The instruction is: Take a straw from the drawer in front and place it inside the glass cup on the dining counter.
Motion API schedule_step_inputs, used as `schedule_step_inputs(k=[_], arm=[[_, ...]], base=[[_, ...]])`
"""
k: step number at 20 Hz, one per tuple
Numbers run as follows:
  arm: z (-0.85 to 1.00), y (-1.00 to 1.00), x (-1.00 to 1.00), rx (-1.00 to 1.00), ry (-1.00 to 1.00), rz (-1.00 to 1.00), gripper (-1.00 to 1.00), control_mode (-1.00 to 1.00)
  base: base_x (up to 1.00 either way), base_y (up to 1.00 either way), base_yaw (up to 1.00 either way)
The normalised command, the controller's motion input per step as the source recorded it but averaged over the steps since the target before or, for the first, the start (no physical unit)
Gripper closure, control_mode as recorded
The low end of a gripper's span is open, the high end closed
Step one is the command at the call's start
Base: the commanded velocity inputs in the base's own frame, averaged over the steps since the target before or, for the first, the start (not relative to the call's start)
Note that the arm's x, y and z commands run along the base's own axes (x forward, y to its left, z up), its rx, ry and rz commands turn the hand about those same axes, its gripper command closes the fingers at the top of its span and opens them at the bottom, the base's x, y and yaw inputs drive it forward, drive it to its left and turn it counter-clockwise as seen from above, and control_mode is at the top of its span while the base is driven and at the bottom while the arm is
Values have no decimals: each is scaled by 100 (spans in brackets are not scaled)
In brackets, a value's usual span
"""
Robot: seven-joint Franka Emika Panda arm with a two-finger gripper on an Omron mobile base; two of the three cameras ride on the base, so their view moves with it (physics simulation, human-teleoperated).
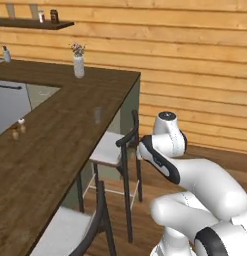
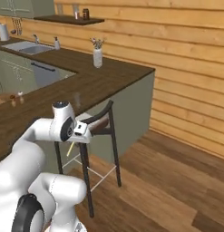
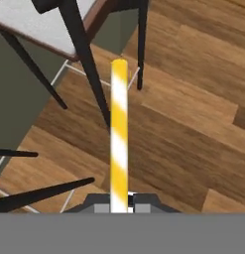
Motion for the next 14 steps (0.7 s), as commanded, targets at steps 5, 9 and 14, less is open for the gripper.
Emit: schedule_step_inputs(k=[5,9,14], arm=[[0,0,0,0,0,0,100,100],[0,0,0,0,0,0,100,100],[0,0,0,0,0,0,100,100]], base=[[19,-6,53],[7,-16,55],[0,-47,45]])
